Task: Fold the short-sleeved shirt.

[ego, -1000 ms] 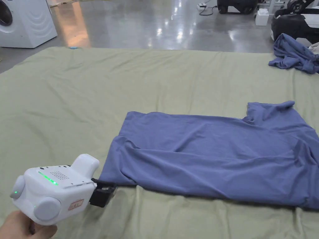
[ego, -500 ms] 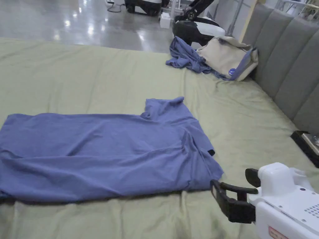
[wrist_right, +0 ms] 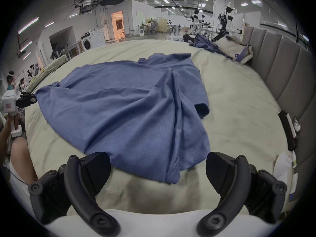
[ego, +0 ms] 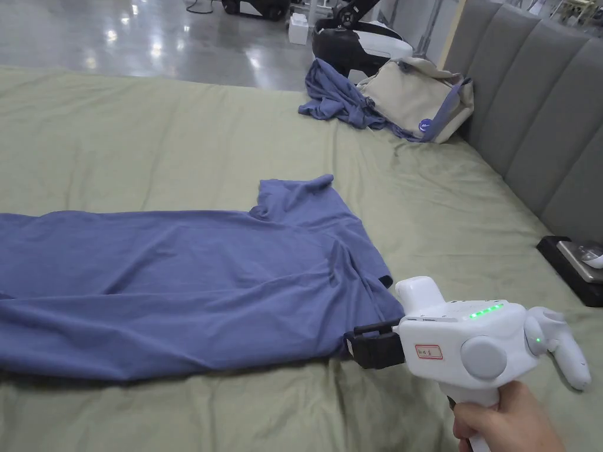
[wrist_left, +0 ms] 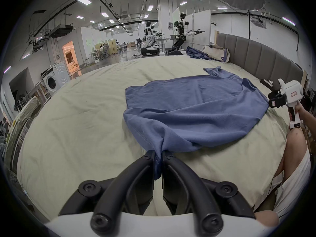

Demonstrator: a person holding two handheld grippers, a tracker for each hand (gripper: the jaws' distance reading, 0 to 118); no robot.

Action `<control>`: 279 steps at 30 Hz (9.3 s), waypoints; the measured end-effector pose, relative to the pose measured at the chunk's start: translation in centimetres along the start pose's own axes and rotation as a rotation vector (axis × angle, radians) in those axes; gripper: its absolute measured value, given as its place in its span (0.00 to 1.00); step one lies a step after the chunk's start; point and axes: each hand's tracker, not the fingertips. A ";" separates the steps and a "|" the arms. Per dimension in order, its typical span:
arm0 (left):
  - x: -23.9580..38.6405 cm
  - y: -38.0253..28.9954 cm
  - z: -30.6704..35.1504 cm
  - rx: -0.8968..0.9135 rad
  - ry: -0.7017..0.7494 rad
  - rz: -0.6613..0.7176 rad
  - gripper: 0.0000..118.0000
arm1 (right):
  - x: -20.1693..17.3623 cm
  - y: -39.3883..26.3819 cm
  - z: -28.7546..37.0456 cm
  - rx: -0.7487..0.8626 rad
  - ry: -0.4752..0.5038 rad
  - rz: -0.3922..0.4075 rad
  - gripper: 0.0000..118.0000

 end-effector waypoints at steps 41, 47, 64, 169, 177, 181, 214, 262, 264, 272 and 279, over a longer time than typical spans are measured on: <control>0.6 -7.3 9.9 -0.037 -0.064 0.134 0.08 | -4.6 -8.7 14.2 -0.046 0.230 -0.101 0.17; 0.3 -8.2 8.8 -0.038 -0.058 0.185 0.08 | -4.3 -9.4 12.7 -0.055 0.220 -0.122 0.17; 3.0 0.0 18.0 0.601 0.186 0.255 0.92 | -7.4 -3.7 24.9 0.796 -0.185 -0.024 0.97; -5.9 12.6 -10.3 -0.156 -0.023 0.007 0.06 | 1.9 8.4 -6.0 -0.210 -0.089 -0.183 0.63; -5.5 12.9 -9.2 -0.155 -0.040 0.033 0.06 | 3.6 8.8 -4.3 -0.152 0.078 -0.305 0.07; -5.2 13.2 -8.6 -0.152 -0.050 0.053 0.06 | 4.3 9.3 -3.9 -0.148 0.078 -0.281 0.07; -10.2 10.6 2.9 0.092 -0.208 0.190 0.06 | 4.5 7.1 11.5 0.207 0.336 -0.178 0.06; 5.2 -2.2 17.6 0.650 0.303 0.202 0.79 | -11.7 -5.9 21.6 0.889 -0.520 0.014 0.89; 5.2 -3.2 17.2 0.664 0.242 0.232 0.15 | -12.1 -6.2 21.2 0.814 -0.364 0.048 0.26; 5.5 -3.8 15.8 0.620 0.242 0.184 0.00 | -12.3 -6.7 20.4 0.792 -0.310 -0.018 0.02; 3.2 -3.8 16.3 0.577 0.178 0.232 0.00 | -11.4 -6.0 20.9 0.748 -0.247 -0.042 0.02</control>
